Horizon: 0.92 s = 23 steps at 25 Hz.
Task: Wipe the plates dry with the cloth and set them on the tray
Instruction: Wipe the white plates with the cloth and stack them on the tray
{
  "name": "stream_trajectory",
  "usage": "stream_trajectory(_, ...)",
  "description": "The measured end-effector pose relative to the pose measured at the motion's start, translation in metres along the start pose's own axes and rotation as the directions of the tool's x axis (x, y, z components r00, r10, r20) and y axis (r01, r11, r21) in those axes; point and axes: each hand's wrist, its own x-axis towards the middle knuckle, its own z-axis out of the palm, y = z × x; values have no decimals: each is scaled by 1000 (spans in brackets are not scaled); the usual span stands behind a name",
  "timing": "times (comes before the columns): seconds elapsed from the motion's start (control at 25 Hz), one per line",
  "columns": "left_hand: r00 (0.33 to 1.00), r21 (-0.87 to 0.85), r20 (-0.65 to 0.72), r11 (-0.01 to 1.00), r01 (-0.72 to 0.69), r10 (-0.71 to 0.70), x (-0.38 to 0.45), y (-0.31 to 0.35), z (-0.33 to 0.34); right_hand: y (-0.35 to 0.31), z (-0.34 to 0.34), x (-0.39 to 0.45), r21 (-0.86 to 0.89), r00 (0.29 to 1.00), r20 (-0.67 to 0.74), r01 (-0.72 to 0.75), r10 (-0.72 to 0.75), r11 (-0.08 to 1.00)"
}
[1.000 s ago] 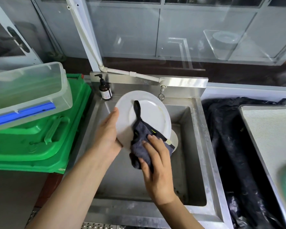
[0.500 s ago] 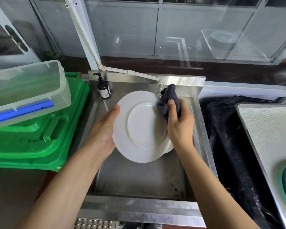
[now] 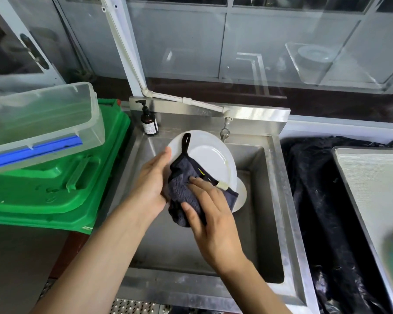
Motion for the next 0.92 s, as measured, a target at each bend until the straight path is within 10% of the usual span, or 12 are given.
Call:
stream_trajectory(0.24, 1000, 37, 28, 999, -11, 10, -4, -14, -1, 4, -9, 68, 21, 971, -135, -194, 195, 981)
stream_trajectory(0.48, 999, -12, -12, 999, -32, 32, 8, -6, -4, 0, 11, -3, -53, 999, -53, 9, -12, 999)
stream_trajectory(0.8, 990, 118, 118, 989, -89, 75, 1, -26, -11, -3, -6, 84, -136, 989, -142, -72, 53, 988)
stream_trajectory(0.92, 996, 115, 28, 990, -82, 80, -3, -22, -18, 20, -22, 94, -55, 964, -125, -245, 236, 968)
